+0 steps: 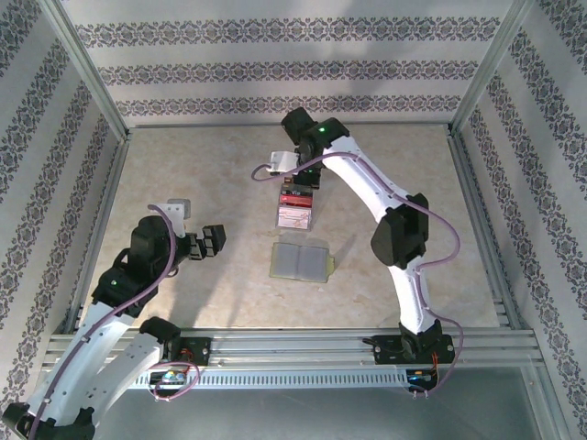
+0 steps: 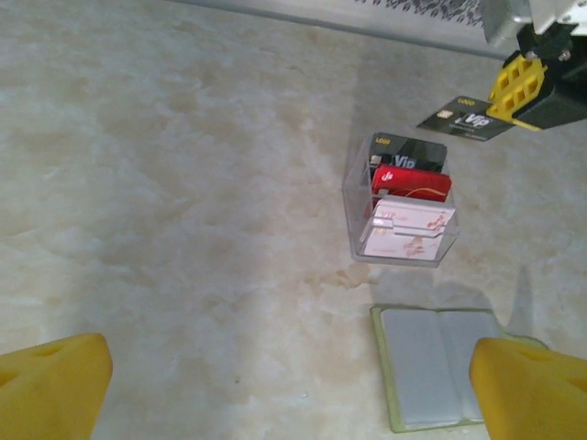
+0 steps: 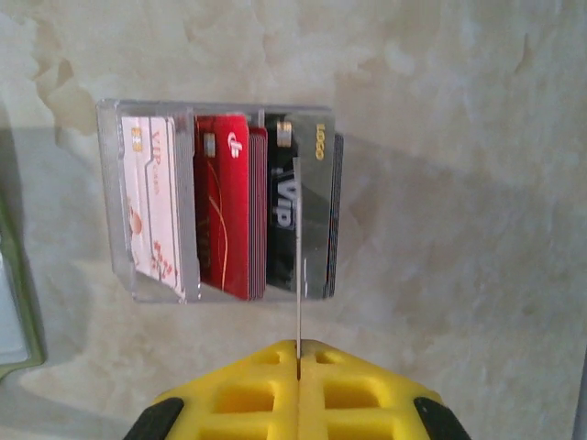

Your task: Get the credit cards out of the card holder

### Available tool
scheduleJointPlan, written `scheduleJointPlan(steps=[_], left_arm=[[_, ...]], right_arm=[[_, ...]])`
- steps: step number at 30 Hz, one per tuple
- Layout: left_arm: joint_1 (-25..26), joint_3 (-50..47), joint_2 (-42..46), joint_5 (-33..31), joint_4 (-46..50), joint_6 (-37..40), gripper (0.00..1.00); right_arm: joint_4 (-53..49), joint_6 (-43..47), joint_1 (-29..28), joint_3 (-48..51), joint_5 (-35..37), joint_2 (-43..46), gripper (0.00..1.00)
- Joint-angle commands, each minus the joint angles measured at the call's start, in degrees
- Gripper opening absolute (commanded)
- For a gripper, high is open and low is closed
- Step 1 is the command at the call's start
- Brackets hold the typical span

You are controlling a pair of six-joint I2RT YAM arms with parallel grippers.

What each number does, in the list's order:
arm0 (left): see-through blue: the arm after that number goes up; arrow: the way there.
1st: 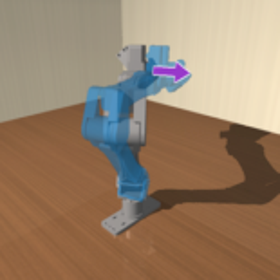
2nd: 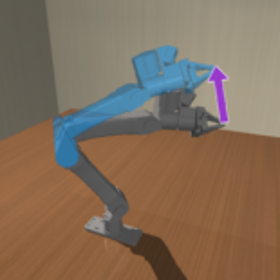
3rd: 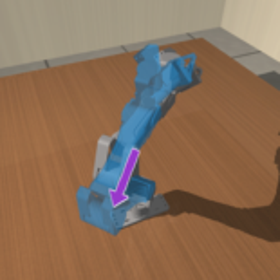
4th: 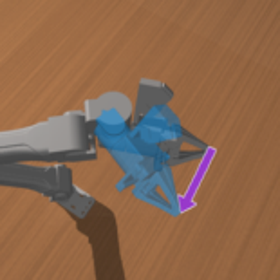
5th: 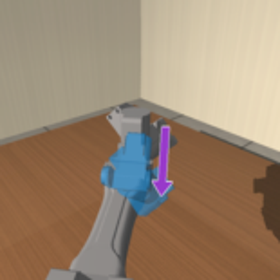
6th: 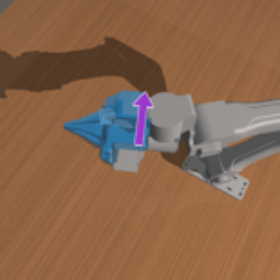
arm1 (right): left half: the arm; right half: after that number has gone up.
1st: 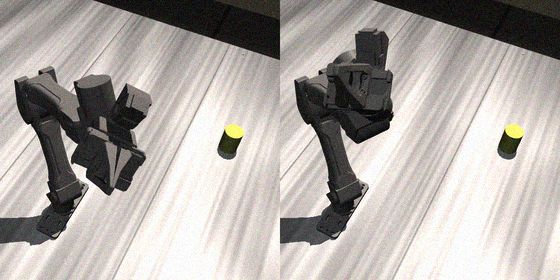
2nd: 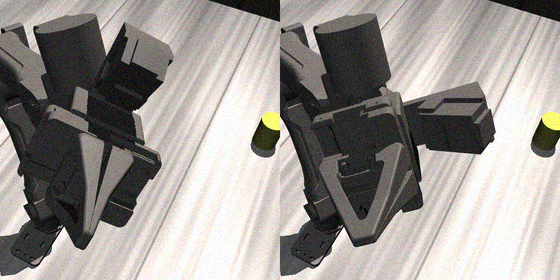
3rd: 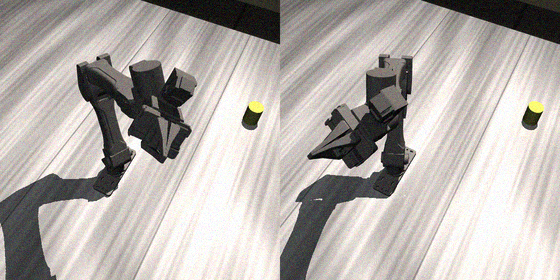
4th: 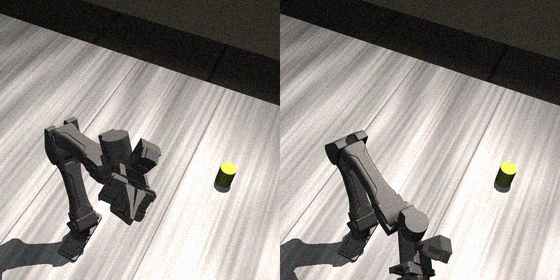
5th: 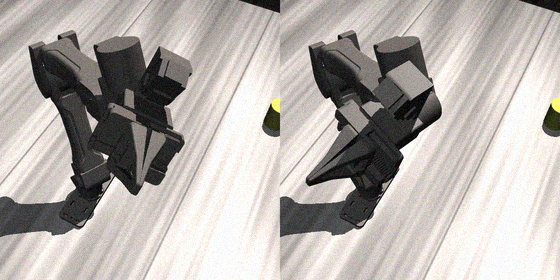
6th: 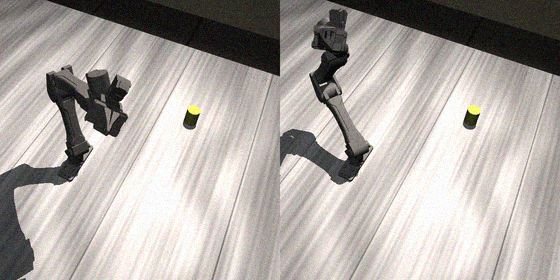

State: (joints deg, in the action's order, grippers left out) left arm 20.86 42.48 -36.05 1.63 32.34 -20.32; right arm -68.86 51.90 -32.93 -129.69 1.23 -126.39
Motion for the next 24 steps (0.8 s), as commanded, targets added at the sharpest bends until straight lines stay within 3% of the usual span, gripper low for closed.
scheduleJointPlan(steps=[1,24], left_arm=[[-0.92,0.46,0.10,-1.54,2.50,2.04,1.00],[-0.94,1.24,-2.44,-1.54,2.92,1.97,1.00]], right_arm=[[-5.86,2.15,-0.38,-4.80,0.22,-3.55,0.00],[-4.62,1.92,0.76,-10.17,1.04,-11.06,0.00]])
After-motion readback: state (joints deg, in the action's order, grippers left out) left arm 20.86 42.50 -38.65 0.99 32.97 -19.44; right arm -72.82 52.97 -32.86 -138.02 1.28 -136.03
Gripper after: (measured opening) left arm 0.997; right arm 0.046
